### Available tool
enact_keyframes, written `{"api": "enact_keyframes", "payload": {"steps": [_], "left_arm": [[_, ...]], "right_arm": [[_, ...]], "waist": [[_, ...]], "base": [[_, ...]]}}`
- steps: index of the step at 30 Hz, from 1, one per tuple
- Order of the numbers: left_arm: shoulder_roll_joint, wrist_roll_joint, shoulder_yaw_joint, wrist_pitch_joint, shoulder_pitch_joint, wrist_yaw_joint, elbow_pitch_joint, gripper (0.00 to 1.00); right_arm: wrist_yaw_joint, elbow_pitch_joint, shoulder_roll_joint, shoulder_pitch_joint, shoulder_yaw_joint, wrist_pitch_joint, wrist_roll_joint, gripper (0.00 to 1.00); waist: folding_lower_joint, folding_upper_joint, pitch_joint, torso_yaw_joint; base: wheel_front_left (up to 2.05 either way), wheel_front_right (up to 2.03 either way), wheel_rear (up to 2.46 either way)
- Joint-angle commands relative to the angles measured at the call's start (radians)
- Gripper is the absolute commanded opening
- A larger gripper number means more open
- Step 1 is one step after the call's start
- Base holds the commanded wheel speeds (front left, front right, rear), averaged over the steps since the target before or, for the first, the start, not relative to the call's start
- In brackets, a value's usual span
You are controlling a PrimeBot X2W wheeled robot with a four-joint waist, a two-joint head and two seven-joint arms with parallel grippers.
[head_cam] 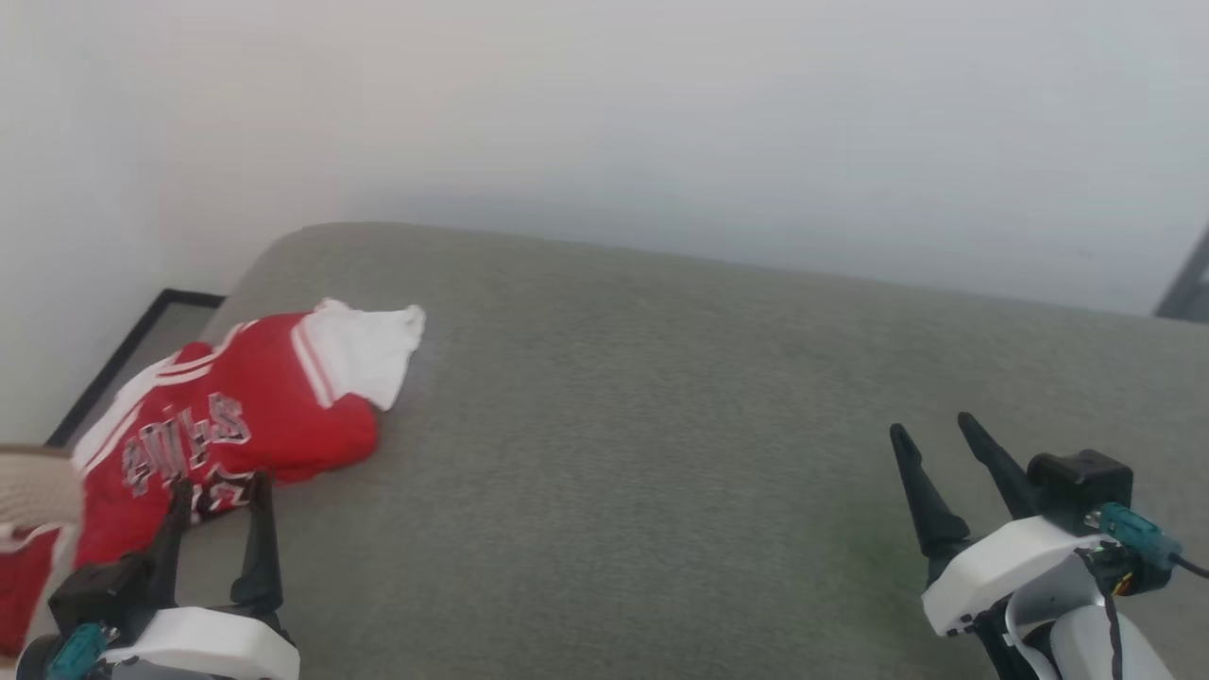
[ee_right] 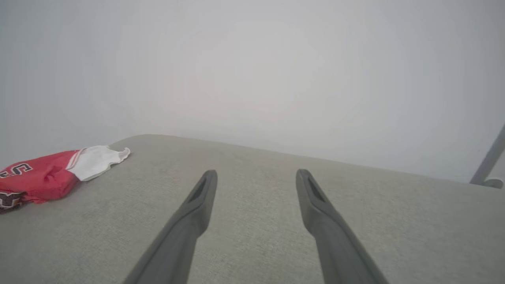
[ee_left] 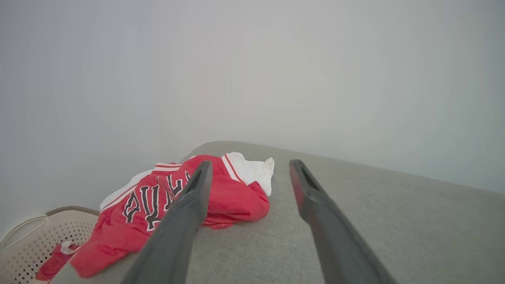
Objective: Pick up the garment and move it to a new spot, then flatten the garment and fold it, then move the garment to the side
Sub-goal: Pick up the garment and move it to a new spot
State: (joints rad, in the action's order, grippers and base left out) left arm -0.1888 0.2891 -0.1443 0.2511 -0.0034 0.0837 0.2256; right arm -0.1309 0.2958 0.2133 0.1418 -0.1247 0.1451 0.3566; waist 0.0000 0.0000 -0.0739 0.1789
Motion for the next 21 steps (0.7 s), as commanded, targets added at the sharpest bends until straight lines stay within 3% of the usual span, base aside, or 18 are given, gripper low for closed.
{"api": "enact_keyframes", "payload": {"steps": [1,10,21], "left_arm": [[-0.007,0.005,-0.001,-0.001,0.002,-0.001,0.001,1.00],[-0.026,0.016,-0.008,-0.009,0.021,-0.006,-0.002,1.00],[-0.038,0.031,-0.012,-0.017,0.019,-0.016,-0.009,1.00]], "right_arm": [[0.000,0.008,-0.005,0.005,-0.009,0.008,0.001,1.00],[0.000,0.032,-0.013,0.014,-0.046,0.023,0.012,1.00],[0.000,0.056,-0.019,0.021,-0.054,0.034,0.021,1.00]], "waist": [[0.0000,0.0000,-0.015,0.051],[0.0000,0.0000,-0.034,0.140],[0.0000,0.0000,-0.037,0.183]], "base": [[0.00,0.00,0.00],[0.00,0.00,0.00],[0.00,0.00,0.00]]}}
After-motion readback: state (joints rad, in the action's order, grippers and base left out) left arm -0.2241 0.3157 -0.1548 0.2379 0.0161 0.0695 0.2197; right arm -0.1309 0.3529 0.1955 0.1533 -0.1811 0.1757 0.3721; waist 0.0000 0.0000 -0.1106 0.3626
